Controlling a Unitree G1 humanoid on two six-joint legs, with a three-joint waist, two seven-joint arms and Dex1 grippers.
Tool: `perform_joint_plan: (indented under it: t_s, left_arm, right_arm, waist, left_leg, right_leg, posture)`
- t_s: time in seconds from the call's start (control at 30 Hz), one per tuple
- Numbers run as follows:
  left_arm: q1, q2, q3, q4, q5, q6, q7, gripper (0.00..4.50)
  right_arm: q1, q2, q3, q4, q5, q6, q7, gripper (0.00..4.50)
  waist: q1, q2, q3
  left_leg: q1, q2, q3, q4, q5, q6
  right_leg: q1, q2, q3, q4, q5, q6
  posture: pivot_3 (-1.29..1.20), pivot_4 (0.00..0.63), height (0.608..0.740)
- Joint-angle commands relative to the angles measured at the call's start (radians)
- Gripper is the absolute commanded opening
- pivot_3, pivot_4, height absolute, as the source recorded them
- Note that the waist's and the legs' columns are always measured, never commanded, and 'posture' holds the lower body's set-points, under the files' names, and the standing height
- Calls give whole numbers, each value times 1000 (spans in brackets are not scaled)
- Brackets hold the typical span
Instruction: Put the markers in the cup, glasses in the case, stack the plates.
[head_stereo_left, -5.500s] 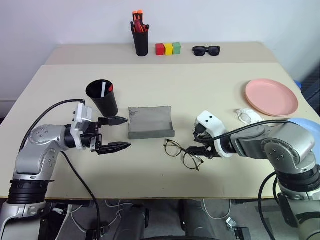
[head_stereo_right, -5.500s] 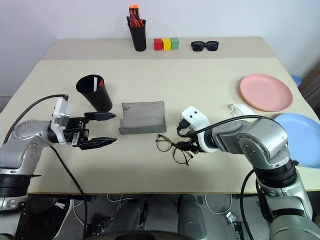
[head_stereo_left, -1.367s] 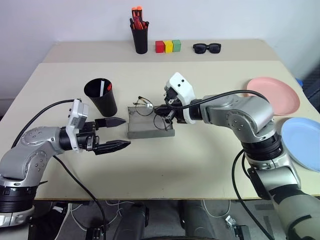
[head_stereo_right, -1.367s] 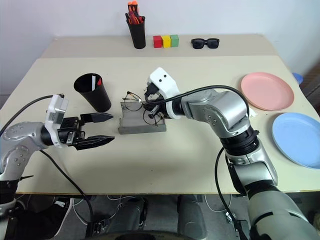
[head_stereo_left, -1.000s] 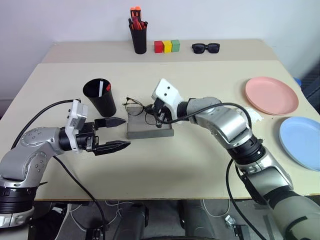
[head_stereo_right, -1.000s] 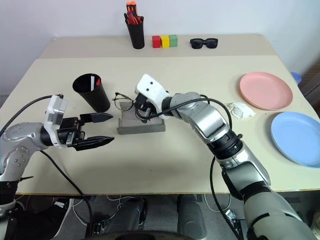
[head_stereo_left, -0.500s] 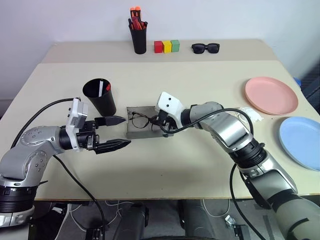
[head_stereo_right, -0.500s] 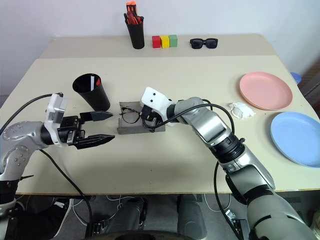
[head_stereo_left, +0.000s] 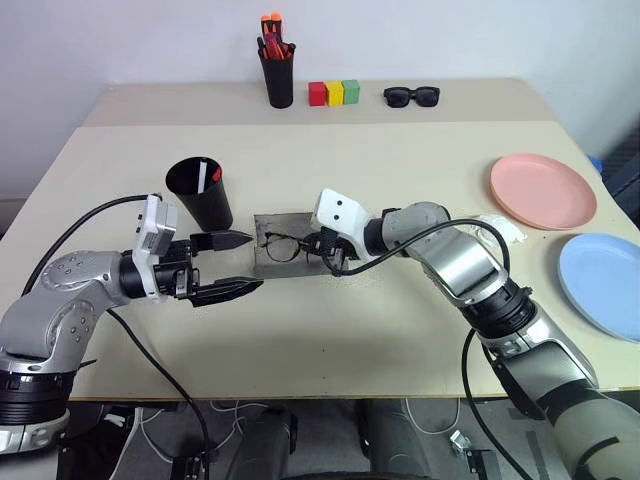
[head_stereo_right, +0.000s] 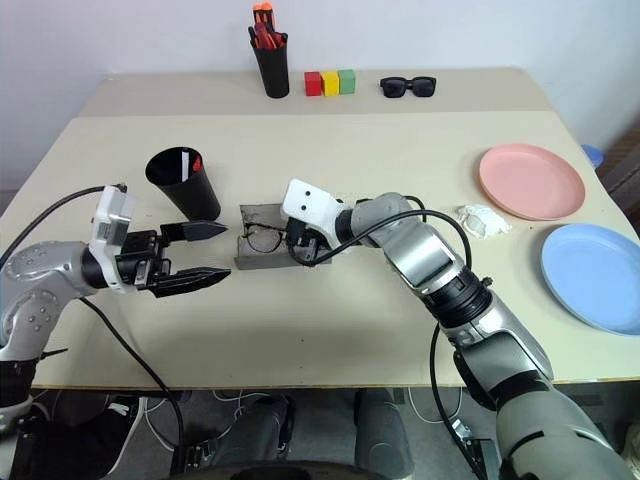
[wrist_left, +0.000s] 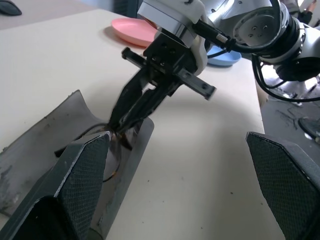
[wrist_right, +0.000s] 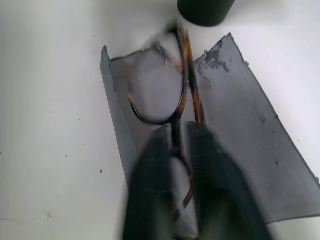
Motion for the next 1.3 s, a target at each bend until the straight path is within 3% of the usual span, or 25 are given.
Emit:
perform_joint_plan:
  t_s: [0.03, 0.17, 0.37, 0.53, 0.63, 0.73, 0.97, 1.3]
  left_arm:
    - [-1, 9, 27, -45, -16, 5, 10, 4500]
    - [-13, 7, 20, -52, -18, 16, 24, 4500]
    - [-29, -2, 14, -45, -8, 18, 40, 4500]
    - [-82, -30, 23, 6, 0, 41, 115, 4500]
    - [-125, -59, 16, 32, -13, 79, 176, 4500]
    - [-168, -97, -4, 36, 4, 75, 212, 3648]
    - [-285, -192, -124, 159, 218, -71, 294, 51]
    - [-457, -366, -249, 395, 475, -143, 514, 51]
  right_arm:
    - [-4, 6, -15, -19, -13, -5, 3, 2303]
    - [-9, 12, -28, -12, -16, 1, -2, 4342]
    - [-9, 28, -92, -12, 22, 26, -12, 4436]
    - [-14, 81, -306, -29, 136, 61, -75, 4436]
    - [71, 40, -441, -127, 219, 62, -64, 4436]
    - [183, 14, -552, -230, 343, 72, -22, 4500]
    - [404, -125, -648, -409, 457, 58, 40, 4500]
    - [479, -192, -659, -463, 559, 75, 32, 4500]
  waist:
    - [0, 0, 0]
    - [0, 0, 0]
    - [0, 0, 0]
    - [1, 0, 0]
    - [8, 0, 0]
    - [9, 0, 0]
    - [2, 1, -1]
    - [11, 0, -1]
  left_leg:
    - [0, 0, 0, 0, 0, 0]
    - [0, 0, 0, 0, 0, 0]
    - [0, 0, 0, 0, 0, 0]
    - [0, 0, 0, 1, 0, 0]
    - [0, 0, -1, 0, 0, 0]
    - [0, -1, -2, 2, 0, 0]
    - [1, 0, 0, 3, 0, 1]
    - [-1, 0, 0, 11, -1, 1]
  right_leg:
    - [0, 0, 0, 0, 0, 0]
    - [0, 0, 0, 0, 0, 0]
    - [0, 0, 0, 0, 0, 0]
    - [0, 0, 0, 1, 0, -1]
    - [0, 0, 0, 1, 0, -1]
    - [2, 0, -1, 0, 1, -1]
    - [2, 1, 0, 1, 1, -1]
    - [5, 2, 0, 2, 3, 1]
  posture:
    - [0, 150, 740]
    - [0, 150, 740]
    - [0, 150, 740]
    - [0, 150, 740]
    - [0, 150, 740]
    - [0, 150, 740]
    - [0, 150, 740]
    - [0, 150, 740]
